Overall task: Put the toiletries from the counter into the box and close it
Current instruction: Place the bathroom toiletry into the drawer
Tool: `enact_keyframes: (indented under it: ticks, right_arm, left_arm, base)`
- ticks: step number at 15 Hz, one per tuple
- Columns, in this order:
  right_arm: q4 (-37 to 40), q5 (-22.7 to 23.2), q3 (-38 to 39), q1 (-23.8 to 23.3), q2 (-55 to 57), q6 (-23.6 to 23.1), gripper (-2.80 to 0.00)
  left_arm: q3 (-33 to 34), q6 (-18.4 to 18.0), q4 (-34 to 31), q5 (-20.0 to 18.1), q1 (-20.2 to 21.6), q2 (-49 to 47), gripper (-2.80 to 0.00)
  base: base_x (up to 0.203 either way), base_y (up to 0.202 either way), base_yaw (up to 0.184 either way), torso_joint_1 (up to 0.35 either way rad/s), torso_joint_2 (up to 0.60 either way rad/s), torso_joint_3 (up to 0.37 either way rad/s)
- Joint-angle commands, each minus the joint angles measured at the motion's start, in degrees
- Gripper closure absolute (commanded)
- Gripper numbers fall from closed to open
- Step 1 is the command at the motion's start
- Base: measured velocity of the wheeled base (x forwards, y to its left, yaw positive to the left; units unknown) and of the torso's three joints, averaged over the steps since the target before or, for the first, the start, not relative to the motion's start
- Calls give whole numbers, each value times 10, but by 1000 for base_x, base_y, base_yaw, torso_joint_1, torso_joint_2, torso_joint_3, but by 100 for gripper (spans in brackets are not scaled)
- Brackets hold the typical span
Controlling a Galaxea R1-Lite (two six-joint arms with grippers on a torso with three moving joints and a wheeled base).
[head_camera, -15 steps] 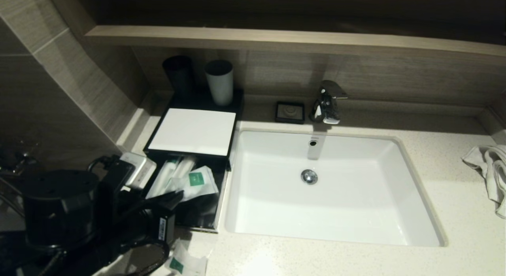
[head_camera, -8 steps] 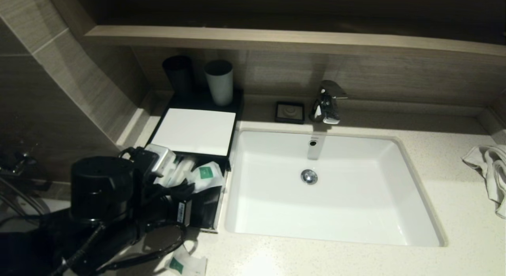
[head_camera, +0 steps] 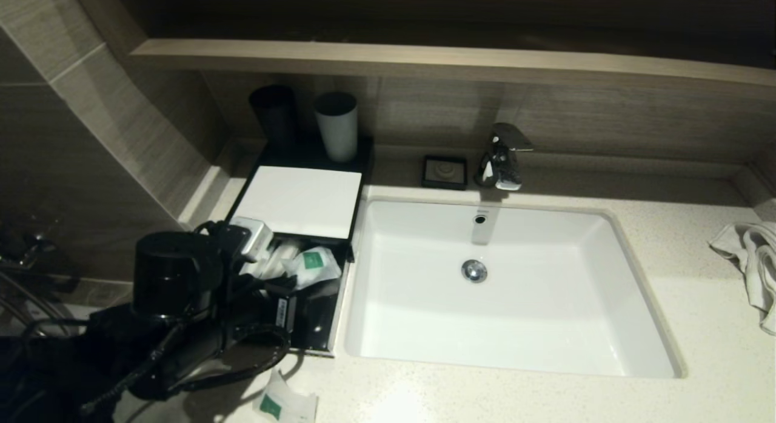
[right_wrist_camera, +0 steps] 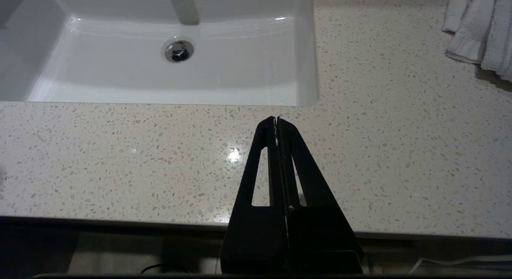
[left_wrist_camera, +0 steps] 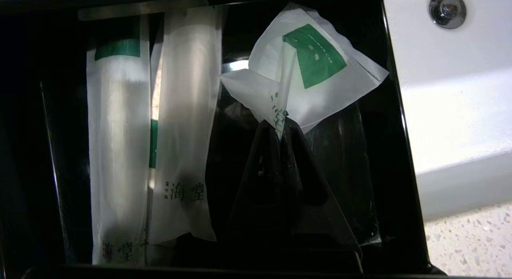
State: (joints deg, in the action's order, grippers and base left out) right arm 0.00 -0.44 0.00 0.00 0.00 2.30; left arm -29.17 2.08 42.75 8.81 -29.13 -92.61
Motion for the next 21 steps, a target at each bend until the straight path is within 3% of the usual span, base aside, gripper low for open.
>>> enact_keyframes:
  ticks: [1, 11, 21]
  right_arm:
    - [0, 0, 0, 0, 1, 0, 0]
    - [0, 0, 0, 0, 1, 0, 0]
    - [0, 0, 0, 0, 1, 0, 0]
  left_arm:
    - [-11, 0, 2, 1, 7, -18, 0]
    - [-43, -1, 2, -15, 35, -54, 0]
    - [-89, -2, 11, -17, 37, -78, 0]
  base:
    - [0, 0, 0, 0, 0, 0]
    - [0, 0, 0, 0, 0, 0]
    - [0, 0, 0, 0, 0, 0]
